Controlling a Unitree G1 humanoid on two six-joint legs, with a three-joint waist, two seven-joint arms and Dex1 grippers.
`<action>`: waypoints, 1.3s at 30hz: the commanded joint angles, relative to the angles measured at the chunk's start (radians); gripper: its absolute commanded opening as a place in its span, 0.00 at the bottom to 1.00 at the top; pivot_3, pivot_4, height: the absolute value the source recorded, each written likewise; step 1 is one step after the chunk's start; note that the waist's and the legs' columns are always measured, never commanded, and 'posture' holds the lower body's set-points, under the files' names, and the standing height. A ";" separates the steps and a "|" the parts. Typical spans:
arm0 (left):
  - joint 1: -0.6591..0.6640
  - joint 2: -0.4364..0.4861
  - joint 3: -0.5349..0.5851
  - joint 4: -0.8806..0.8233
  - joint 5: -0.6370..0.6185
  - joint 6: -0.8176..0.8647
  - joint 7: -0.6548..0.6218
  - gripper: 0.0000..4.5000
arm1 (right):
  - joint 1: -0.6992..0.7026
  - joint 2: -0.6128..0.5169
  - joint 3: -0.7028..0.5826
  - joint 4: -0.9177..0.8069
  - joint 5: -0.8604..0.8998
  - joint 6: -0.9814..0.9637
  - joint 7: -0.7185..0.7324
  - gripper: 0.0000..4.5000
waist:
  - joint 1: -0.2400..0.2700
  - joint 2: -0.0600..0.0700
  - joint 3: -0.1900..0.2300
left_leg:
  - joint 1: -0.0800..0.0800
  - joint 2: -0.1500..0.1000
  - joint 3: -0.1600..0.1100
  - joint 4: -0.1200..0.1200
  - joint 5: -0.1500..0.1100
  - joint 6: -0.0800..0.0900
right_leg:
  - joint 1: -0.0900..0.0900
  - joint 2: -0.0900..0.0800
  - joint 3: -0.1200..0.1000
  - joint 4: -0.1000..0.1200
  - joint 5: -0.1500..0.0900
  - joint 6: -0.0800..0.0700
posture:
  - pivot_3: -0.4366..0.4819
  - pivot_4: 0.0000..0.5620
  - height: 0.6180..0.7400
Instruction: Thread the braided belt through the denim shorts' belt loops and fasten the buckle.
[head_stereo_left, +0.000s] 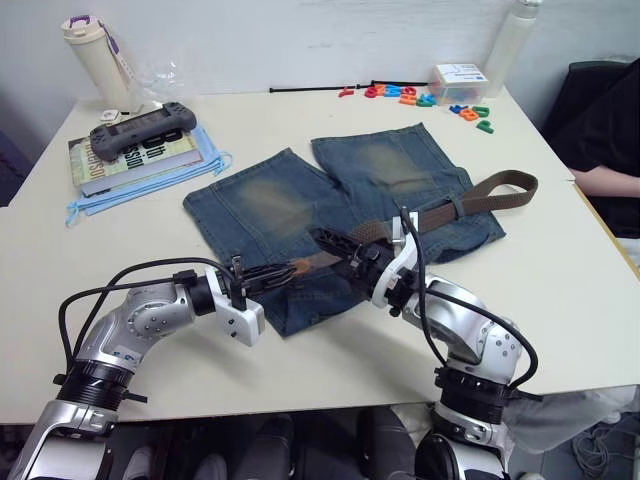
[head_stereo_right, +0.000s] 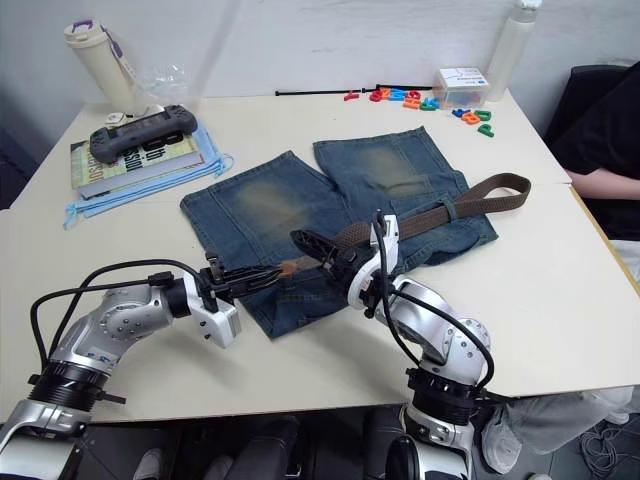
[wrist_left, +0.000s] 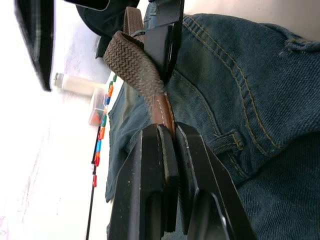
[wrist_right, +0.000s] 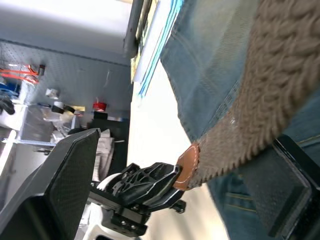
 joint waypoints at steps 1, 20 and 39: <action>0.005 0.011 0.009 -0.026 0.005 -0.009 0.015 0.00 | 0.011 -0.041 0.070 -0.025 0.074 -0.078 0.000 0.83 | 0.001 0.000 0.000 | 0.000 0.000 0.000 0.000 0.000 0.000 | 0.000 0.000 0.000 0.000 0.000 0.000 | 0.48 0.27 0.30; 0.066 0.020 0.032 -0.083 -0.132 0.084 -0.031 0.63 | 0.018 -0.189 0.176 -0.024 0.065 -0.278 0.063 0.00 | 0.002 0.000 0.000 | 0.000 0.001 0.001 0.000 0.000 0.001 | 0.000 0.000 0.000 -0.002 0.000 0.000 | 0.48 0.27 0.30; 0.332 0.045 0.190 -0.373 -0.792 0.773 -0.195 0.63 | 0.041 -0.217 0.214 0.027 -0.213 -0.329 0.202 0.00 | 0.000 0.001 0.000 | 0.000 0.002 -0.001 0.000 -0.001 0.001 | 0.001 -0.001 0.000 -0.004 0.000 0.000 | 0.48 0.27 0.30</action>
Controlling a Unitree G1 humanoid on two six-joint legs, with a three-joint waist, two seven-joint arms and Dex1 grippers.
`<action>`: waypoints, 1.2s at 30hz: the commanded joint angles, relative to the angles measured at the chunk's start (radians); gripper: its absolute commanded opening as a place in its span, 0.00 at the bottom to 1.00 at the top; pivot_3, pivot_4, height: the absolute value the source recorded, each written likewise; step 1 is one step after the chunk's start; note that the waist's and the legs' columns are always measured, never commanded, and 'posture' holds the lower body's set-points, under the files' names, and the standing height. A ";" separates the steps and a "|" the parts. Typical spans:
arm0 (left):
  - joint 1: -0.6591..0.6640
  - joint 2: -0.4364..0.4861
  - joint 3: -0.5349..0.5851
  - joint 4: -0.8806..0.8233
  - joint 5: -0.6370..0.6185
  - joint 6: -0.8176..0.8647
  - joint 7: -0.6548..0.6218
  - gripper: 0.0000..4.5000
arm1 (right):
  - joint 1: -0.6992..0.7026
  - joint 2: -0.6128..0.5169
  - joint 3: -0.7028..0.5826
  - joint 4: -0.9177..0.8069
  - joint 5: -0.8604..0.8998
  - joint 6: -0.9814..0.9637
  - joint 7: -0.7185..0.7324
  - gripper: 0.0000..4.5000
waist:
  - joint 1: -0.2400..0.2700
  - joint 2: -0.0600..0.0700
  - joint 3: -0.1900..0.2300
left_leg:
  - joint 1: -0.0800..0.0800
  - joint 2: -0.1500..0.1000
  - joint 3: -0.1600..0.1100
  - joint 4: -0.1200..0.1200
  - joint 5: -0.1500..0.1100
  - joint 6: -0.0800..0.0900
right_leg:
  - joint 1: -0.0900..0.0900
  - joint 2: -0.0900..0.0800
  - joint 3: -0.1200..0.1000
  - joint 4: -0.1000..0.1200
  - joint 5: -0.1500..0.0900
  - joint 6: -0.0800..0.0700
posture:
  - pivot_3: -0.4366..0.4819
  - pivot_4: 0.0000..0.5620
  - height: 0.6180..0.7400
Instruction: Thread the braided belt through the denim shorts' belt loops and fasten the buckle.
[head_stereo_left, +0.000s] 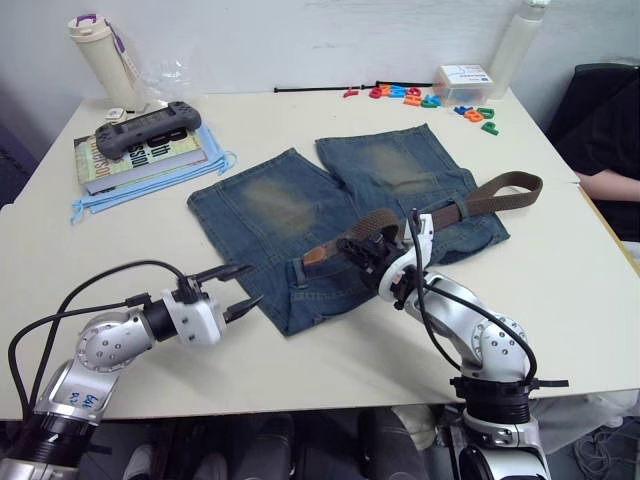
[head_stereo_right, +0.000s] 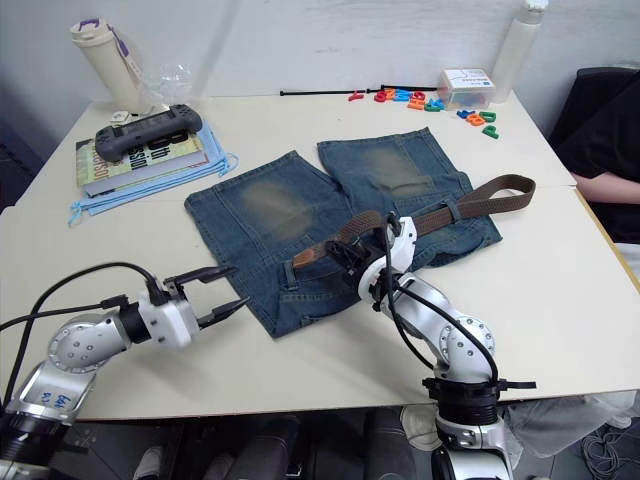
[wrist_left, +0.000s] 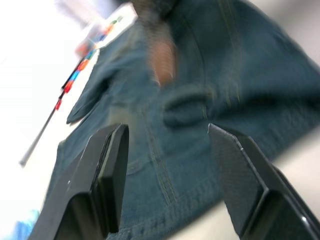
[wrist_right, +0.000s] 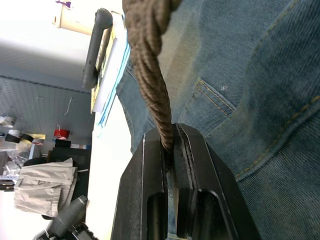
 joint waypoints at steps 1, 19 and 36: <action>0.016 0.008 0.074 -0.100 -0.247 0.281 -0.038 0.63 | 0.001 -0.003 -0.002 -0.009 -0.044 -0.003 0.044 0.00 | -0.003 0.000 0.000 | 0.000 0.000 0.000 0.000 0.000 0.000 | 0.000 0.000 0.000 0.000 0.000 0.000 | 0.48 0.27 0.30; 0.077 0.014 0.202 -0.177 -0.489 0.686 -0.161 0.63 | 0.034 0.070 0.069 0.008 -0.139 0.030 0.095 0.00 | 0.001 0.001 0.000 | 0.000 0.001 -0.001 0.000 0.000 -0.001 | 0.000 -0.001 0.001 0.000 -0.001 -0.002 | 0.48 0.27 0.30; -0.117 -0.035 0.097 0.066 -0.325 0.616 -0.281 0.63 | -0.068 0.159 0.111 0.217 -0.225 0.109 0.301 0.00 | -0.011 0.000 0.000 | 0.002 0.002 -0.001 0.000 0.000 -0.002 | 0.001 0.000 0.000 0.001 -0.001 -0.003 | 0.48 0.27 0.30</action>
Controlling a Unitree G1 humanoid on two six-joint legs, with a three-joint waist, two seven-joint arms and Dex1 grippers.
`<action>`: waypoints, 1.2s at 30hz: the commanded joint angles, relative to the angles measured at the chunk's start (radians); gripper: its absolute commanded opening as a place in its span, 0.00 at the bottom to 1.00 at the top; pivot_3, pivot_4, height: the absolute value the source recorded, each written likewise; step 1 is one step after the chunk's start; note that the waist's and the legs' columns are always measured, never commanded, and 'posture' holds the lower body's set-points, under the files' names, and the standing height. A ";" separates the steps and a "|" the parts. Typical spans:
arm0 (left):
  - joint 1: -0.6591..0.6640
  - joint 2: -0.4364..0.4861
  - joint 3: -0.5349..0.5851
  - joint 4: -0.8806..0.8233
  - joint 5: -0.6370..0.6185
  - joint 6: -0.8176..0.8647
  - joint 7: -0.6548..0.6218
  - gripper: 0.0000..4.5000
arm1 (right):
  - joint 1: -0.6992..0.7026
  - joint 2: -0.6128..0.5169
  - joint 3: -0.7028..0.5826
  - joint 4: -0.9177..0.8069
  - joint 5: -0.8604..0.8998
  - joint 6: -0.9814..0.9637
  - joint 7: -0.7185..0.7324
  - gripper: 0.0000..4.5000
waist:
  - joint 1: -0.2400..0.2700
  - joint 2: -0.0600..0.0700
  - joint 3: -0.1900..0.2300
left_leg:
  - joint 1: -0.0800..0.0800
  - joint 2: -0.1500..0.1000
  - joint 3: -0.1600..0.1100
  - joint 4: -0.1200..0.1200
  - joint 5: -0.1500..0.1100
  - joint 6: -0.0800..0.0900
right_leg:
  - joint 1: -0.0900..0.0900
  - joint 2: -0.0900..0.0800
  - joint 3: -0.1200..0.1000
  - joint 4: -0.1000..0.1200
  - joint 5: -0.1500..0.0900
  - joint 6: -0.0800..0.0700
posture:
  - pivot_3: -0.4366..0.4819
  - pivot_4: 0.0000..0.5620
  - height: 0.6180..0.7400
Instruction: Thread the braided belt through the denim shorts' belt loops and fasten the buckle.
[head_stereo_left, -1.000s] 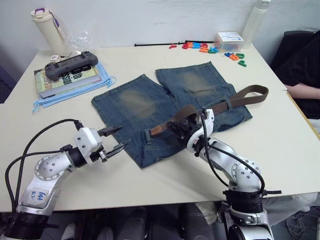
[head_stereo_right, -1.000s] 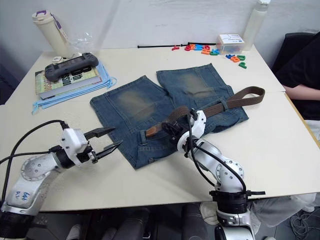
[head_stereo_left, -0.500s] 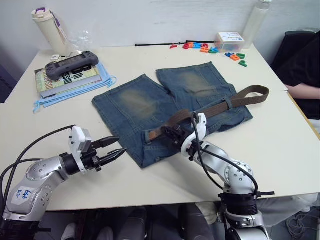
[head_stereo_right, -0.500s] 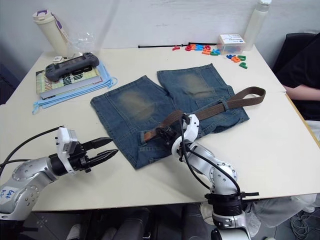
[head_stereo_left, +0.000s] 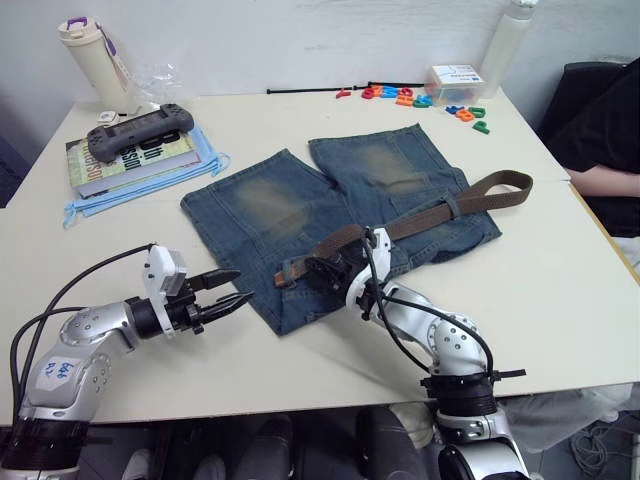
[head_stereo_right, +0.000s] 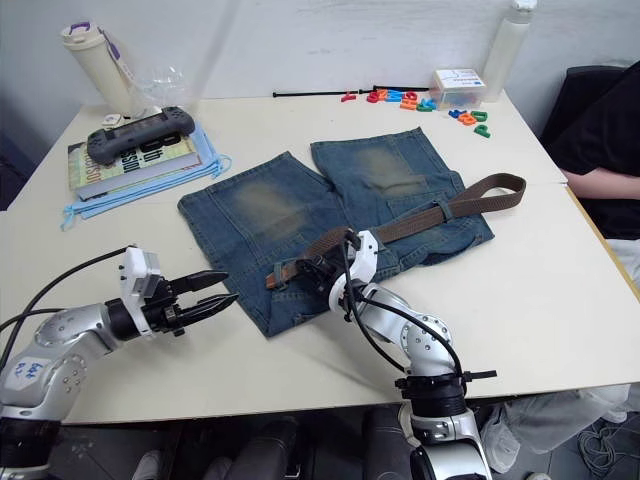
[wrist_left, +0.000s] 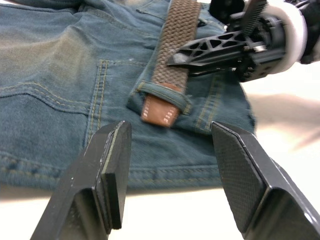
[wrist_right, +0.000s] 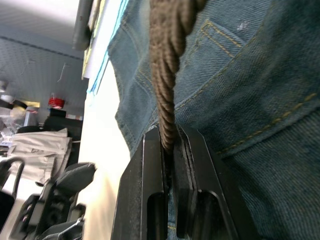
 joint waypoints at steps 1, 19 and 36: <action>-0.084 -0.025 -0.044 0.087 0.086 -0.072 -0.053 0.63 | -0.037 0.064 0.029 0.066 -0.006 0.046 0.103 0.00 | -0.005 0.000 0.000 | 0.000 0.000 0.000 0.000 0.000 0.000 | 0.000 0.000 0.000 0.000 0.000 0.000 | 0.48 0.27 0.30; -0.119 0.004 -0.091 0.357 0.794 -1.164 0.143 0.63 | -0.095 0.105 -0.017 0.155 -0.038 0.089 0.176 0.00 | -0.035 0.000 -0.001 | 0.001 0.001 -0.003 -0.002 0.001 -0.004 | -0.002 0.001 0.001 0.002 -0.001 -0.003 | 0.48 0.27 0.30; -0.217 -0.031 -0.135 0.588 1.057 -1.415 0.432 0.34 | -0.089 0.128 -0.057 0.121 -0.056 0.123 0.161 0.00 | -0.033 -0.001 -0.001 | 0.000 -0.001 -0.003 -0.001 0.001 -0.004 | -0.005 0.000 -0.001 0.008 -0.001 -0.004 | 0.48 0.27 0.30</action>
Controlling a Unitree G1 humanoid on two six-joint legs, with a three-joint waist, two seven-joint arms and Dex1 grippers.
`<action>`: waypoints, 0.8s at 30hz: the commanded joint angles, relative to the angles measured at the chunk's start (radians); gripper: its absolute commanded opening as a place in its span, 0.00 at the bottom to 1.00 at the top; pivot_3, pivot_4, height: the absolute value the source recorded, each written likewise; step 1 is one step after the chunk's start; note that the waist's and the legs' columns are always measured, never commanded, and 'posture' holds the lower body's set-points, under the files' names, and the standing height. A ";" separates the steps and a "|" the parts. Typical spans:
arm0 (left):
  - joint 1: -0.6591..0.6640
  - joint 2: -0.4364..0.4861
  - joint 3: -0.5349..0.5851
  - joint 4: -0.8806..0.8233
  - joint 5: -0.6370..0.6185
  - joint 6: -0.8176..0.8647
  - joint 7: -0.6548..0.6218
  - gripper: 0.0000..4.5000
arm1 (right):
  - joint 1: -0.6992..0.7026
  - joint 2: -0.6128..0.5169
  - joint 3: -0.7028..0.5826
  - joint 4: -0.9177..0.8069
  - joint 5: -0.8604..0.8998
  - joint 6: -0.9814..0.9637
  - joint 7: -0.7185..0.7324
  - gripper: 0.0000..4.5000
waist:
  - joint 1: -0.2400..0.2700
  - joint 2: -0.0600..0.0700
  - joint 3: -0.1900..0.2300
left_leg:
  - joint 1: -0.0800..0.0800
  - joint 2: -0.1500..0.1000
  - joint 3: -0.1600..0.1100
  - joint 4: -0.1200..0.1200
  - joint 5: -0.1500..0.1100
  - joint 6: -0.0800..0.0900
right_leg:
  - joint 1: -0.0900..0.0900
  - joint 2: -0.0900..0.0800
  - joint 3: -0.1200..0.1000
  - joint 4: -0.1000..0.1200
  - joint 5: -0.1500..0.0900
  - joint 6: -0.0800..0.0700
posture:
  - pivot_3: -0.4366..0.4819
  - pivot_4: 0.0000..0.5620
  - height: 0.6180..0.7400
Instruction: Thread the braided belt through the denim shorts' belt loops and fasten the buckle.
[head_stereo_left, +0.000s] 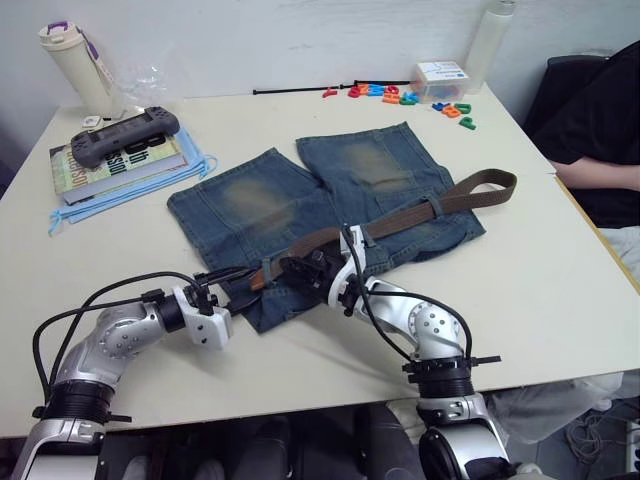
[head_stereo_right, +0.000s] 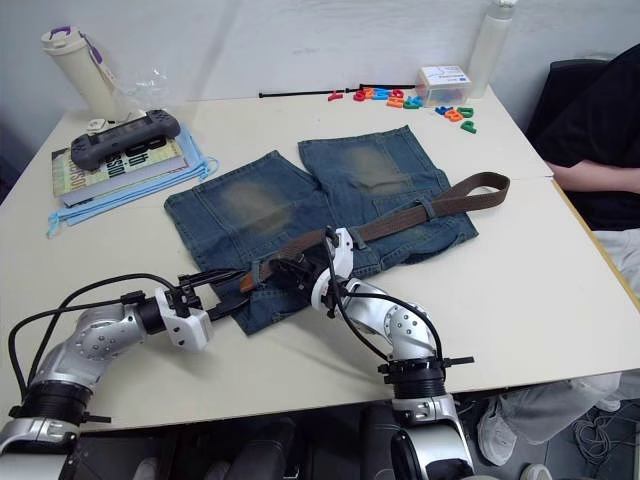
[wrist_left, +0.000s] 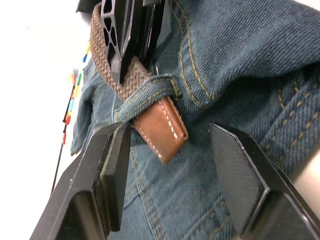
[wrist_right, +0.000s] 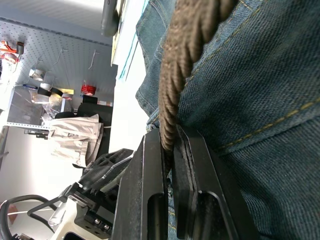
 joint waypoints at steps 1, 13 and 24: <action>-0.026 0.011 -0.023 0.047 0.054 -0.057 0.080 0.26 | -0.001 0.035 -0.003 -0.030 0.004 0.029 0.005 0.00 | 0.001 0.000 0.000 | 0.000 0.000 0.000 0.000 0.000 0.000 | 0.000 0.000 0.000 0.000 0.000 0.000 | 0.48 0.27 0.30; -0.046 0.035 -0.049 0.066 0.094 -0.063 0.130 0.00 | -0.014 0.034 -0.018 -0.042 -0.023 0.045 -0.016 0.00 | 0.012 0.001 -0.001 | 0.000 0.000 0.000 0.000 0.000 0.000 | 0.000 0.000 0.000 0.000 0.000 0.000 | 0.48 0.27 0.30; -0.034 0.048 -0.073 0.049 0.096 -0.051 0.170 0.00 | 0.047 -0.036 -0.095 -0.252 0.080 0.116 -0.174 0.85 | 0.023 0.001 -0.001 | 0.000 -0.001 0.000 0.000 0.000 -0.001 | 0.000 0.000 0.000 0.001 0.000 0.000 | 0.48 0.27 0.30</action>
